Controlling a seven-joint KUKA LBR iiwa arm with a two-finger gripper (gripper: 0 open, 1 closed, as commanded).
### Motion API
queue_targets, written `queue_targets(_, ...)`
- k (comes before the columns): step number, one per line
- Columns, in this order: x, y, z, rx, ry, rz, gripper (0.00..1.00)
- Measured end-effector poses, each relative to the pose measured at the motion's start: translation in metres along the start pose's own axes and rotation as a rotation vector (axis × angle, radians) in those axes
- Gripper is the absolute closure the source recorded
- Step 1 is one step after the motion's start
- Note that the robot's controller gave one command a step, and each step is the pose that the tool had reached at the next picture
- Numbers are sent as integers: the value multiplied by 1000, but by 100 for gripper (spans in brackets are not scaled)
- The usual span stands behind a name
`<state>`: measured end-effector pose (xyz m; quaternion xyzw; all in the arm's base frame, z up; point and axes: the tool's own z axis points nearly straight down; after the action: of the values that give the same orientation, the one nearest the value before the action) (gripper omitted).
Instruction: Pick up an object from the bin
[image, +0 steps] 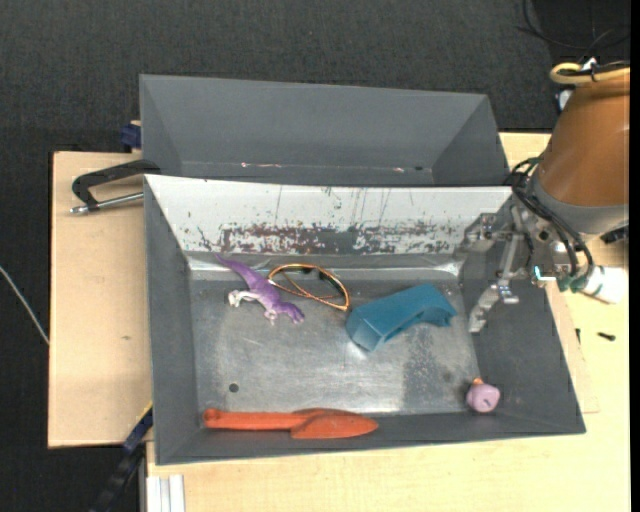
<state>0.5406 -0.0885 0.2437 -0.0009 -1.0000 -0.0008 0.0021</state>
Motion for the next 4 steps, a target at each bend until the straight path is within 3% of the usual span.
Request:
queue_targets(1, -1, 0, -4, 1, -8, -2, 0)
queue_targets(2, -18, 14, 47, 2, -10, -113, 0)
queue_targets(3, -57, 47, 84, 1, -12, -176, 0)
queue_targets(4, -45, 45, 97, 2, -6, -352, 0)
